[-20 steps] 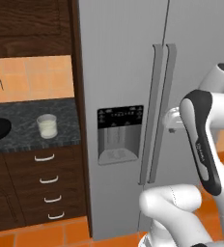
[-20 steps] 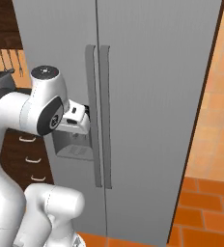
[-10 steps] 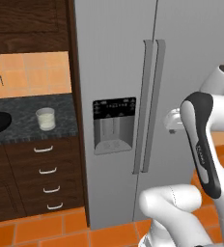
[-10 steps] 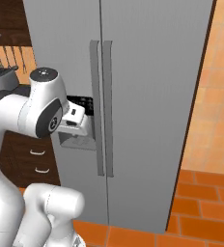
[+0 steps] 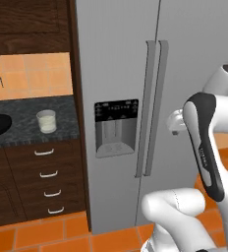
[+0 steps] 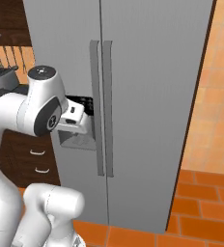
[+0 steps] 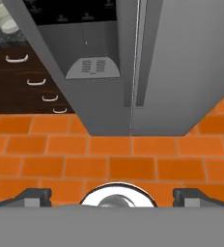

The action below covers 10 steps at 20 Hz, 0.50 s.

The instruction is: Grab a lemon wedge from the fridge and one ice cube from the ice bowl, and put them in the glass of lemonade.

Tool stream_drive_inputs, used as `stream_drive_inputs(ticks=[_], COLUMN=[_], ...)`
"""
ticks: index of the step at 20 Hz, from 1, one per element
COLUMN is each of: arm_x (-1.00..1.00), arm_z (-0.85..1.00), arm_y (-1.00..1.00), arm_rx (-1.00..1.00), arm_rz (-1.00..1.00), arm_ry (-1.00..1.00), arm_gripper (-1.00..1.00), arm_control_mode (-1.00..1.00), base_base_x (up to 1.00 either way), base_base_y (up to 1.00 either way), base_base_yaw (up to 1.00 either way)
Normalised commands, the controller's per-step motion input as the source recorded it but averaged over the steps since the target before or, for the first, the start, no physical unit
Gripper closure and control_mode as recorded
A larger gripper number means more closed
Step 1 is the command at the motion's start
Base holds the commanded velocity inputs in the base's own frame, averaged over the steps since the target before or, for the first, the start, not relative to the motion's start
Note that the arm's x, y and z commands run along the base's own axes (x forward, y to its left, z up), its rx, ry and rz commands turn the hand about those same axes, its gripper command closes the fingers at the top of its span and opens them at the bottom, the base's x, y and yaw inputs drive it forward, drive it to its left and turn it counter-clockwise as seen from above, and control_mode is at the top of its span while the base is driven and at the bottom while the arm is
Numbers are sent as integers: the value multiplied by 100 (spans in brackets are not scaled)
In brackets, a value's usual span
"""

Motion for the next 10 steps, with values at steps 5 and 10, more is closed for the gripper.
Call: stream_drive_inputs(ticks=[5,10], arm_x=[0,-23], arm_z=[71,-15], arm_y=[16,0], arm_rx=[-21,-8], arm_rz=[0,18], arm_ry=[-19,-17], arm_gripper=[-100,-100], arm_control_mode=[-100,-100], base_base_x=[0,0], base_base_y=[0,0], base_base_yaw=[0,0])
